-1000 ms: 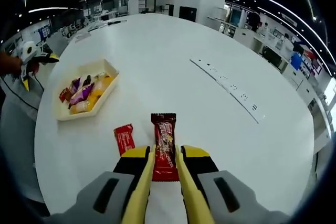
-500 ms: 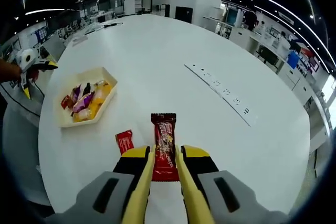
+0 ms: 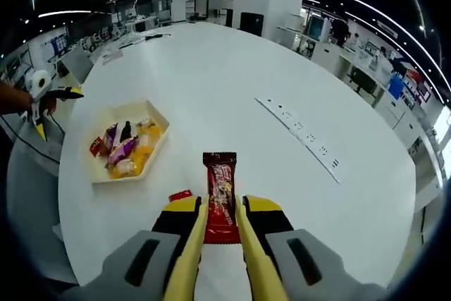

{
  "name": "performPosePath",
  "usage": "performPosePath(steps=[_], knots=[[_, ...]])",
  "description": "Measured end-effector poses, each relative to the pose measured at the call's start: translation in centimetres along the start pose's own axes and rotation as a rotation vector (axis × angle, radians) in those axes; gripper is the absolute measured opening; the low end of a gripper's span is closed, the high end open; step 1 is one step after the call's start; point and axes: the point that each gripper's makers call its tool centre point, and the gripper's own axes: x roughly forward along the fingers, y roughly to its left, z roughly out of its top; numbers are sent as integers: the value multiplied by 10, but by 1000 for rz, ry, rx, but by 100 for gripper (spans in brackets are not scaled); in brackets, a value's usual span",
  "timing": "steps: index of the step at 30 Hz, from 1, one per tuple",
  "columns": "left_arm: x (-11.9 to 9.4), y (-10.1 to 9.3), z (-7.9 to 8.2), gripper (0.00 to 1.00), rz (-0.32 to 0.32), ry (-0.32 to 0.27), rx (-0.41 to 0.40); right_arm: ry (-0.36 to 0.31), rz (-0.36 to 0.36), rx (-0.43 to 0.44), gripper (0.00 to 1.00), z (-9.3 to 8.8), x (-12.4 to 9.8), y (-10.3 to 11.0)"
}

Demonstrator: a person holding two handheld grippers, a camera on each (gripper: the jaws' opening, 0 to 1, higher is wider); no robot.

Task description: Place the target food into the container with the food tongs after gripping and lifting it, then release it inside without dropping or visibly crushing the food.

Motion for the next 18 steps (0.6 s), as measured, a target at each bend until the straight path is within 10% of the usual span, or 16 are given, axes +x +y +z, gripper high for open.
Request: performPosePath(steps=[18], knots=[[-1,1,1,99,3,-11,1,-41,81,-67,22,58,18,67]])
